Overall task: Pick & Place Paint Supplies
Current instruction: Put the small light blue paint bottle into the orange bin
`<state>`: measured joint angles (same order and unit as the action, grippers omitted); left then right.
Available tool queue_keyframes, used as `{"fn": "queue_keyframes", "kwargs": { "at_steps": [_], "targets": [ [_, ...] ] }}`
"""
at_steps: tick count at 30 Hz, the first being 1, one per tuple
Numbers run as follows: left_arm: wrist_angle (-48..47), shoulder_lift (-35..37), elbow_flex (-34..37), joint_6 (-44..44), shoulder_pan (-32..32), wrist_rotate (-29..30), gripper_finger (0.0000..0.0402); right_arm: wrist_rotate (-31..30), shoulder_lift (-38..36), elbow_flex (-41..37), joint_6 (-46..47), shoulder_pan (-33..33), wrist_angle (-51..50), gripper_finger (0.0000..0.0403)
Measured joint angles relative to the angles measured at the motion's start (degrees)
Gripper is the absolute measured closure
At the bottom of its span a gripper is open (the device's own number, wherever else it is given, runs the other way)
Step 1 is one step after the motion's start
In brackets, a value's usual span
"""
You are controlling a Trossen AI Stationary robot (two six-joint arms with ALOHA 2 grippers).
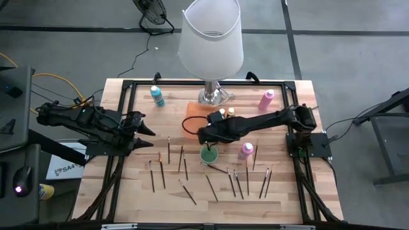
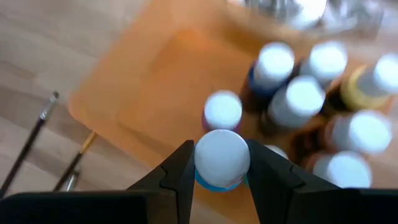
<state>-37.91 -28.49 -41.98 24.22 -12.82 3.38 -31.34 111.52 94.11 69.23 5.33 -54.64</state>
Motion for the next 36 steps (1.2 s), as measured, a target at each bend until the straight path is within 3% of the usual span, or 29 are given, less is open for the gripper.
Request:
{"fn": "queue_keyframes", "kwargs": {
  "at_steps": [19,27,36],
  "targets": [
    [-1.3,0.0,0.0,0.1,0.0,0.0,0.0165,-0.6,5.1,-0.5,10.4,-0.2,-4.1,0.0286],
    [-1.3,0.0,0.0,0.1,0.0,0.0,0.0165,-0.3,5.6,-0.4,10.7,-0.2,-3.3,0.0284],
    [-1.2,0.0,0.0,-0.4,0.0,2.2,0.0165,4.7,5.6,-0.4,9.9,-0.3,-2.7,0.024]
  ]
}}
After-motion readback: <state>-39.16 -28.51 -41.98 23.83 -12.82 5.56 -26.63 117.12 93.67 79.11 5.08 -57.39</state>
